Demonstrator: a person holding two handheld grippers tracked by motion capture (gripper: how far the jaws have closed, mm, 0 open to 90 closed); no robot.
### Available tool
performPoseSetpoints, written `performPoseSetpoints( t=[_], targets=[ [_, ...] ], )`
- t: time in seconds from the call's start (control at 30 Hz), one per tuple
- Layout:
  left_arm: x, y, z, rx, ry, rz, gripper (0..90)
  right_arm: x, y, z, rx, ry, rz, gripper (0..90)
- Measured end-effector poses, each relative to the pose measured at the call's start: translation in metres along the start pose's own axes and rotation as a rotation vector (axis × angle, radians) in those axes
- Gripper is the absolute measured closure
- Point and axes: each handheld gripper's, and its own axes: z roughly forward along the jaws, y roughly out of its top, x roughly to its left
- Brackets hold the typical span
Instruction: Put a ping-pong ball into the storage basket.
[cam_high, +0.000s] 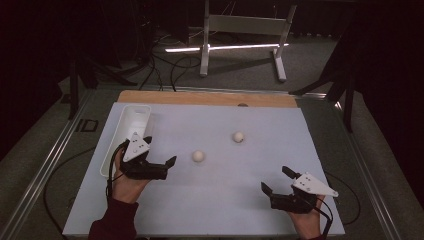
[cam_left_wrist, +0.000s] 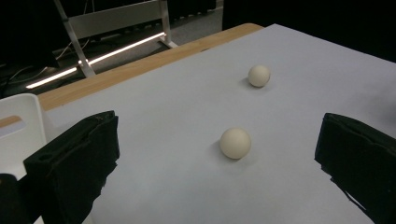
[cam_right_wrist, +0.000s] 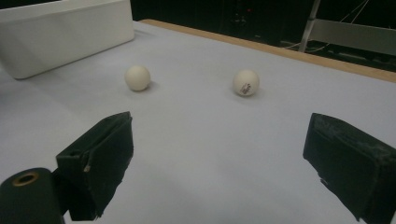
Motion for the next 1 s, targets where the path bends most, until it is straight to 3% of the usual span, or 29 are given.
performPoseSetpoints(
  t=[0.37,1.0],
  targets=[
    [-0.004,0.002,0.015,0.016,0.004,0.008,0.3,0.001,-0.001,0.001,0.004,0.0,-0.007,7.9],
    [-0.011,0.007,0.04,0.049,-0.031,0.027,0.3,0.002,-0.003,0.004,0.017,0.003,-0.015,7.9]
  ],
)
